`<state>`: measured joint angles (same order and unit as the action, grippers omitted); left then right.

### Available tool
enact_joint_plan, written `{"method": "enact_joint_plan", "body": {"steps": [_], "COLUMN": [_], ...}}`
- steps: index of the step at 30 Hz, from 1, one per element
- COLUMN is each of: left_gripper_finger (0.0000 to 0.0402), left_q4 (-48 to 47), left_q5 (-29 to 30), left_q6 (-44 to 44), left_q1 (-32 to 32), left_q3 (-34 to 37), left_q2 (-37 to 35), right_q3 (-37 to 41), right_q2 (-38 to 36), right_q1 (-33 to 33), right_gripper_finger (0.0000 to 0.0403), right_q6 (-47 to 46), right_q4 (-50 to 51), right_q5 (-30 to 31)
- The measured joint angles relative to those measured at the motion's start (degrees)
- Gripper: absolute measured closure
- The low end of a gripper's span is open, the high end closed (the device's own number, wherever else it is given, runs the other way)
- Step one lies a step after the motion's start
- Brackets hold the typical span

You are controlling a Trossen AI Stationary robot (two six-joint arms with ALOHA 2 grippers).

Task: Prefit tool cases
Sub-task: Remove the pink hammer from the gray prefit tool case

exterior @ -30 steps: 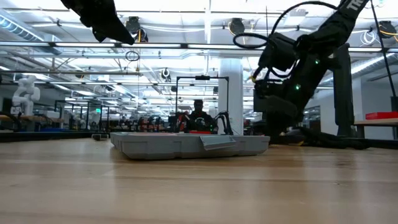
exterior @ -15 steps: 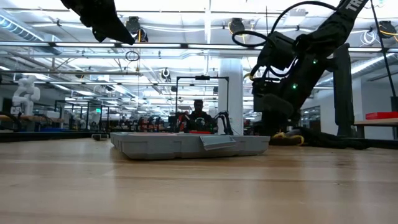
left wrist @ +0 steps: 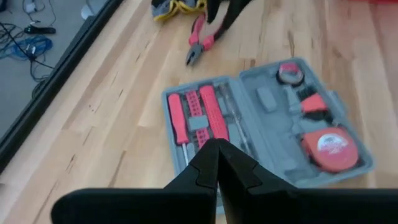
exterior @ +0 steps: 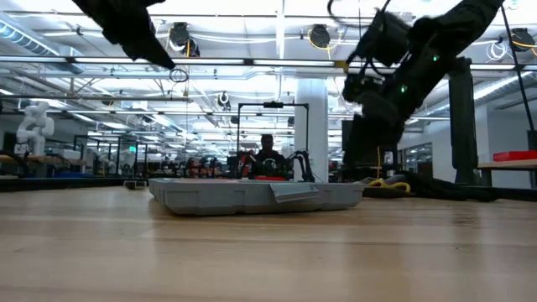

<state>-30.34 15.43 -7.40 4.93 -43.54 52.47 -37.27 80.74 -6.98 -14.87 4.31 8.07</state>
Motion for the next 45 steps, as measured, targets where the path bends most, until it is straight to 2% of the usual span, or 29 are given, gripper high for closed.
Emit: {"method": "enact_joint_plan", "body": {"steps": [5,11,14,17,24,36,45], "left_gripper_finger": [0.0393,0.0393,0.0393,0.0393,0.0393,0.0393,0.0393], "left_q4": [3.7,9.7,11.7,12.4,11.8,12.6,20.1], "left_q5": [-0.1,-0.1,-0.1,-0.1,0.8,1.7,1.2], "left_q6": [0.3,-1.0,-1.2,-2.6,-7.2,-7.3,-5.6], "left_q1": [0.0,0.0,0.0,0.0,0.0,0.0,0.0], "left_q3": [4.1,9.2,10.9,11.7,11.8,11.8,11.8], "left_q2": [0.0,0.6,0.8,0.8,1.2,8.8,13.3], "right_q3": [-4.8,-13.6,-18.6,-24.1,-35.2,-36.4,-36.8], "right_q2": [2.2,9.6,15.0,21.2,31.8,35.4,39.7], "right_q1": [4.9,8.7,8.6,7.4,4.8,2.5,2.3], "right_gripper_finger": [0.0268,0.0268,0.0268,0.0268,0.0268,0.0268,0.0277], "right_q6": [3.7,10.3,15.1,18.8,25.9,27.0,27.5], "right_q4": [-1.1,-4.5,-4.9,-4.9,5.3,6.4,3.8], "right_q5": [-0.1,0.4,2.7,2.3,2.1,-3.8,-5.4]}}
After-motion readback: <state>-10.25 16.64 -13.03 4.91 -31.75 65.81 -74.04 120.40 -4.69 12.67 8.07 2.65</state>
